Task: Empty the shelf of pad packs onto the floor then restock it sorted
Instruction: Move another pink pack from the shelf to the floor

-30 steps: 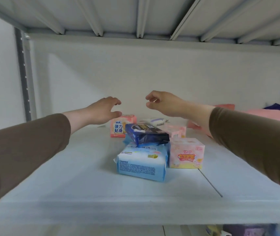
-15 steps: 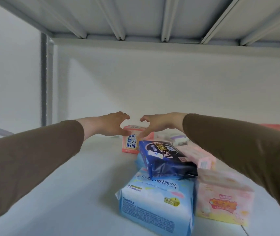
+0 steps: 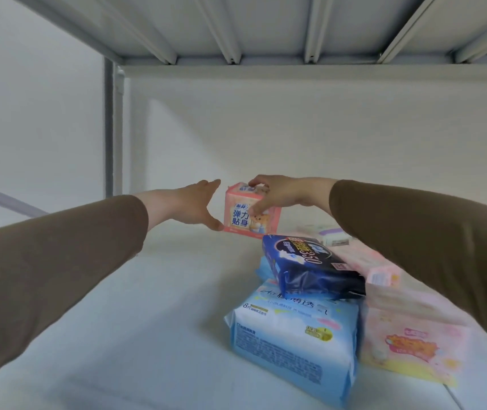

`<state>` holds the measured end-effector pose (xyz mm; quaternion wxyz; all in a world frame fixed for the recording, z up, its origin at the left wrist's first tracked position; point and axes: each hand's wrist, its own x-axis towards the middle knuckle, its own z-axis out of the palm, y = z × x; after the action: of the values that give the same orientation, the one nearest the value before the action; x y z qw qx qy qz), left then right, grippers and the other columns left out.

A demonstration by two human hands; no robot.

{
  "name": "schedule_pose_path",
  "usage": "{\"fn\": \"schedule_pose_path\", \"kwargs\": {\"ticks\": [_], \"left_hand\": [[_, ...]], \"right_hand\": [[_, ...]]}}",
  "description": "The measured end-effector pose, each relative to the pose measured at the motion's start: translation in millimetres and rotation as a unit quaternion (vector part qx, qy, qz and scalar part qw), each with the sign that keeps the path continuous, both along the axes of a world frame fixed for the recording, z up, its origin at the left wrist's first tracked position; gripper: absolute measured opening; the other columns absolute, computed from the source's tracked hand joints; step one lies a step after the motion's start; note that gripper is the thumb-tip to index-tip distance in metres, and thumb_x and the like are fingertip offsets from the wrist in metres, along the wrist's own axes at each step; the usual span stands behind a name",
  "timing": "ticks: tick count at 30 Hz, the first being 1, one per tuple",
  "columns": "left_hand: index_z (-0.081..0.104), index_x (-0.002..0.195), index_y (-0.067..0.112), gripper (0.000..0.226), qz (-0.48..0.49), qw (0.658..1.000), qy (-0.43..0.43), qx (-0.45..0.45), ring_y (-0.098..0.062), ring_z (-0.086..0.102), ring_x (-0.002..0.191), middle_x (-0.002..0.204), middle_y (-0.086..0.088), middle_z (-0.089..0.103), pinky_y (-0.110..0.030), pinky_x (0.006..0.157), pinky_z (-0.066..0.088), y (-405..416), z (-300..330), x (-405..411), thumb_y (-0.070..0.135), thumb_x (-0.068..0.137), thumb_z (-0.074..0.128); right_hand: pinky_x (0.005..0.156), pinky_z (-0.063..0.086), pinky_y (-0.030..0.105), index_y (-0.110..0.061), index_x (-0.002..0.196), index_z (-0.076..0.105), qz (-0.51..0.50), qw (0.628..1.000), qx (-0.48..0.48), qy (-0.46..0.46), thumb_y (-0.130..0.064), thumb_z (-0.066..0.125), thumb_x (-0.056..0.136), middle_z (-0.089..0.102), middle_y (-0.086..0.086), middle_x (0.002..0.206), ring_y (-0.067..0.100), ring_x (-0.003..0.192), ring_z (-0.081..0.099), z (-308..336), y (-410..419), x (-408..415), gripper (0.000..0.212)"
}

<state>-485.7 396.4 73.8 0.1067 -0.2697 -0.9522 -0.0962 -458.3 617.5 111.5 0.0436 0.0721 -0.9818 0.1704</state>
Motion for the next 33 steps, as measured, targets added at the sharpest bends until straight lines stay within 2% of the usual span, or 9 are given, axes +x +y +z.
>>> {"fn": "schedule_pose_path", "kwargs": {"ticks": [6, 12, 15, 21, 25, 30, 33], "left_hand": [[-0.010, 0.157, 0.017, 0.118, -0.001, 1.000, 0.009, 0.010, -0.022, 0.024, 0.146, 0.161, -0.005, 0.017, -0.037, 0.115, 0.029, -37.7, 12.8, 40.5, 0.051, 0.081, 0.074], [-0.003, 0.157, 0.016, 0.115, -0.038, 0.999, 0.019, -0.002, -0.024, 0.030, 0.143, 0.160, -0.005, 0.020, -0.033, 0.110, 0.032, -90.2, 13.7, 97.3, 0.052, 0.081, 0.074], [0.003, 0.158, 0.016, 0.111, -0.061, 0.998, 0.021, -0.003, -0.023, 0.029, 0.144, 0.161, -0.004, 0.019, -0.034, 0.112, 0.032, -117.0, 8.9, 130.4, 0.052, 0.081, 0.074], [0.010, 0.158, 0.016, 0.105, -0.103, 0.995, 0.014, -0.011, -0.021, 0.025, 0.146, 0.161, -0.003, 0.019, -0.031, 0.114, 0.028, -159.7, -9.3, 200.1, 0.052, 0.082, 0.073], [0.013, 0.157, 0.015, 0.103, -0.120, 0.993, 0.008, -0.011, -0.021, 0.026, 0.146, 0.160, -0.003, 0.021, -0.031, 0.114, 0.027, -177.0, -22.0, 244.8, 0.052, 0.082, 0.073], [0.017, 0.156, 0.015, 0.104, -0.133, 0.991, -0.002, -0.009, -0.021, 0.028, 0.144, 0.156, -0.005, 0.027, -0.035, 0.115, 0.029, -192.8, -48.9, 296.6, 0.055, 0.079, 0.073], [0.018, 0.156, 0.018, 0.107, -0.135, 0.991, -0.017, -0.016, -0.020, 0.027, 0.144, 0.155, -0.004, 0.029, -0.038, 0.116, 0.029, -200.3, -77.4, 326.2, 0.060, 0.075, 0.074]], "right_hand": [[0.101, 0.049, 0.042, -0.026, 0.144, 0.039, -0.004, 0.999, -0.010, 0.040, -0.034, 0.084, 0.076, 0.060, -0.001, 0.126, 0.020, 0.109, 0.062, 25.1, -33.8, 54.2, 0.082], [0.099, 0.050, 0.038, -0.029, 0.143, 0.041, -0.028, 0.997, -0.021, 0.064, -0.037, 0.084, 0.076, 0.057, -0.003, 0.127, 0.018, 0.109, 0.060, 28.6, -80.9, 137.2, 0.080], [0.097, 0.050, 0.036, -0.030, 0.141, 0.043, -0.037, 0.996, -0.036, 0.068, -0.038, 0.083, 0.076, 0.059, -0.004, 0.125, 0.017, 0.108, 0.061, 23.1, -106.2, 182.8, 0.077], [0.087, 0.054, 0.029, -0.033, 0.139, 0.045, -0.047, 0.995, -0.065, 0.062, -0.039, 0.083, 0.076, 0.065, -0.009, 0.114, 0.012, 0.098, 0.068, -0.8, -146.5, 270.3, 0.073], [0.082, 0.058, 0.030, -0.036, 0.136, 0.047, -0.051, 0.994, -0.082, 0.061, -0.043, 0.083, 0.074, 0.068, -0.011, 0.110, 0.009, 0.089, 0.072, -19.9, -164.9, 320.5, 0.073], [0.093, 0.055, 0.035, -0.039, 0.135, 0.048, -0.051, 0.993, -0.092, 0.050, -0.049, 0.085, 0.068, 0.067, -0.014, 0.113, 0.009, 0.098, 0.068, -52.0, -182.5, 369.8, 0.077], [0.092, 0.056, 0.035, -0.040, 0.134, 0.049, -0.047, 0.993, -0.107, 0.031, -0.049, 0.086, 0.066, 0.068, -0.015, 0.112, 0.008, 0.098, 0.069, -84.2, -188.0, 400.4, 0.077]]}}
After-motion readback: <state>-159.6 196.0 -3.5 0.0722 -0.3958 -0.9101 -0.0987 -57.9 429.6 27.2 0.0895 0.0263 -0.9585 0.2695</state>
